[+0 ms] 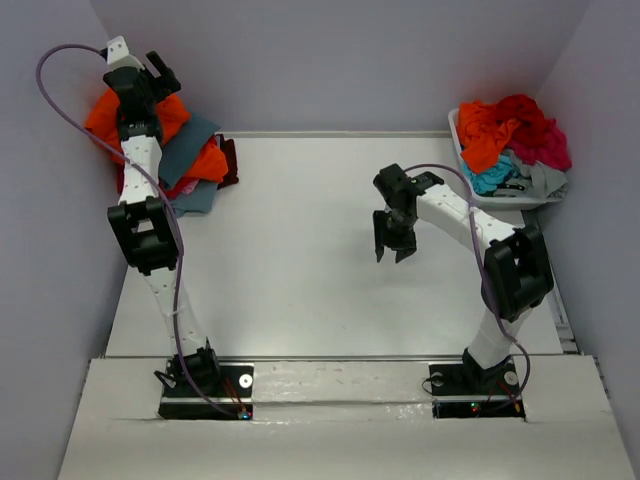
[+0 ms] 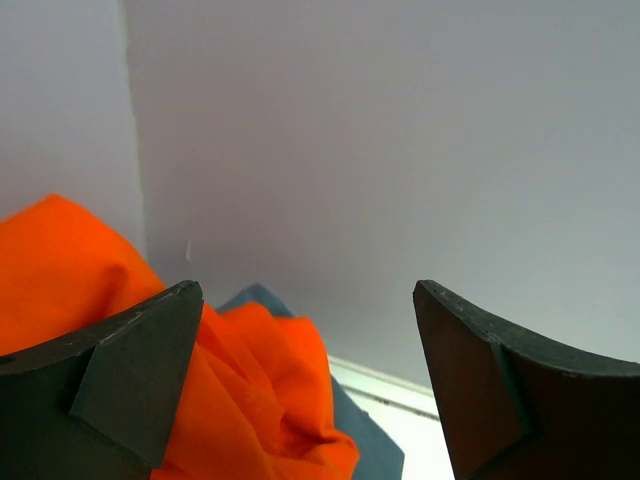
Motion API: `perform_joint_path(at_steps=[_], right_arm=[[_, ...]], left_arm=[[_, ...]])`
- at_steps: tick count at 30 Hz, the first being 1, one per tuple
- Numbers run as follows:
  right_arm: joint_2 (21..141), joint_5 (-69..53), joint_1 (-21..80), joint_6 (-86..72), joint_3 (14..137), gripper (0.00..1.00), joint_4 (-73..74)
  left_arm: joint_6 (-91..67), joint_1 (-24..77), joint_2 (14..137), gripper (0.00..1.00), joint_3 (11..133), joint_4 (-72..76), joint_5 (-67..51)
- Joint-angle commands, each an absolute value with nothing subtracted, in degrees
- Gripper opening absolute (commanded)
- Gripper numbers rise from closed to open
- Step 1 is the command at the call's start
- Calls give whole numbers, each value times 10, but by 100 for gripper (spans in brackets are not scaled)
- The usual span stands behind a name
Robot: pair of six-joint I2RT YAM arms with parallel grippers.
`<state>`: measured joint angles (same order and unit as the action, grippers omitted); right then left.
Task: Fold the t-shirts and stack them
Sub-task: Put the neatly folded tshirt into the corner of the board with the left arm
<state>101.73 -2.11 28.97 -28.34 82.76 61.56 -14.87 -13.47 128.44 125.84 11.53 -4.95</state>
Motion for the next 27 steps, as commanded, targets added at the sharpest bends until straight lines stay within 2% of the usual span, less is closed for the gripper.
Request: perform_joint_path(at_steps=[1, 8, 13, 17, 21, 27], right_arm=[[1013, -3, 294, -294, 863, 55, 617], [1000, 56, 294, -304, 963, 57, 620], [972, 83, 294, -308, 973, 59, 613], [951, 95, 294, -311, 962, 68, 580], [940, 107, 294, -323, 945, 80, 554], [913, 90, 265, -332, 866, 84, 478]], left_arm=[[-143, -116, 1214, 99, 1236, 134, -90], [-159, -82, 1158, 99, 1218, 56, -147], [-130, -18, 1069, 99, 1115, 52, -133], [-177, 17, 1028, 99, 1055, 35, -170], [-166, 88, 963, 99, 960, 11, -138], [-185, 147, 910, 99, 833, -41, -120]])
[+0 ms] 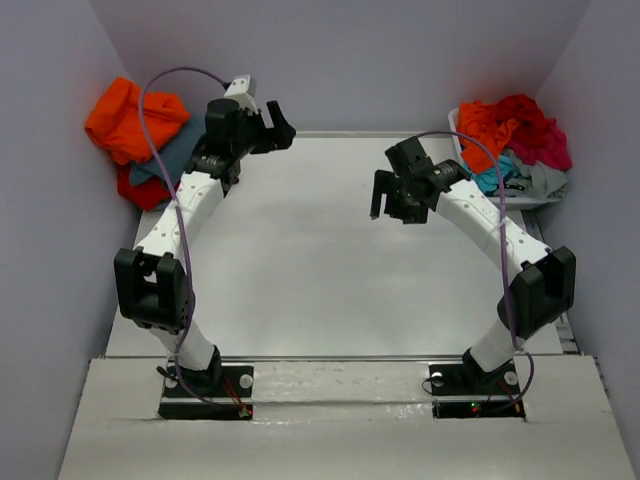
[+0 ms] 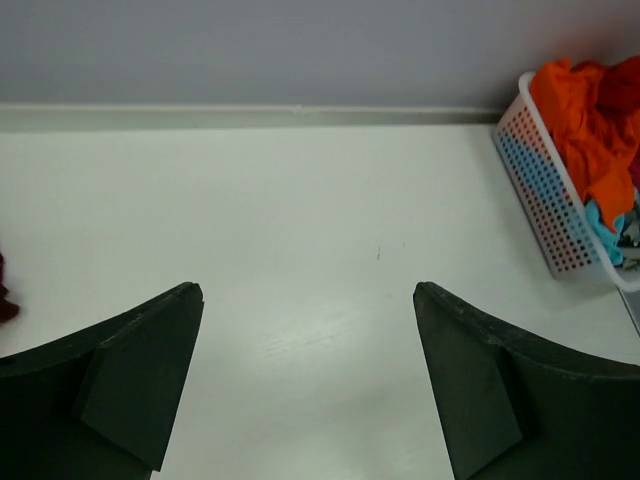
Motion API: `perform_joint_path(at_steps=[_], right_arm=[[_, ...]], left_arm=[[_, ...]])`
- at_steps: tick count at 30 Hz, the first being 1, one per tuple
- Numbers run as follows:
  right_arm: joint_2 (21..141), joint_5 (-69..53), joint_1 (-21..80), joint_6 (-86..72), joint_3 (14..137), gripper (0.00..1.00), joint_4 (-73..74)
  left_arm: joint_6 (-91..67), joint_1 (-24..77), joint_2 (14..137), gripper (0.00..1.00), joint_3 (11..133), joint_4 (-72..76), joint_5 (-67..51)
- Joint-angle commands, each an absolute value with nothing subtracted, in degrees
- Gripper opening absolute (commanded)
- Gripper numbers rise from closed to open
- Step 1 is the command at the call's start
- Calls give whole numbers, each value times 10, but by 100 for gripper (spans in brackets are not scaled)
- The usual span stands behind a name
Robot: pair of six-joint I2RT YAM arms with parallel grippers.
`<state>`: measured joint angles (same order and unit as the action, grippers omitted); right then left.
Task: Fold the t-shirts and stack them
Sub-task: Put the neatly folded tshirt into the corner of the board with the left arm
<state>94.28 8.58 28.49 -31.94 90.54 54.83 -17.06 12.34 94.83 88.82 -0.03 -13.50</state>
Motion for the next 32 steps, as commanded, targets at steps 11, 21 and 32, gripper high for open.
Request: perform_joint_path(at_steps=[11, 21, 32], right_arm=[[912, 31, 235, -344, 795, 85, 391], [905, 13, 229, -334, 798, 87, 365], [887, 17, 218, -315, 788, 87, 353]], left_arm=[[-218, 219, 837, 99, 685, -96, -47], [-258, 269, 898, 99, 742, -104, -42], [-251, 287, 947, 99, 807, -131, -37]])
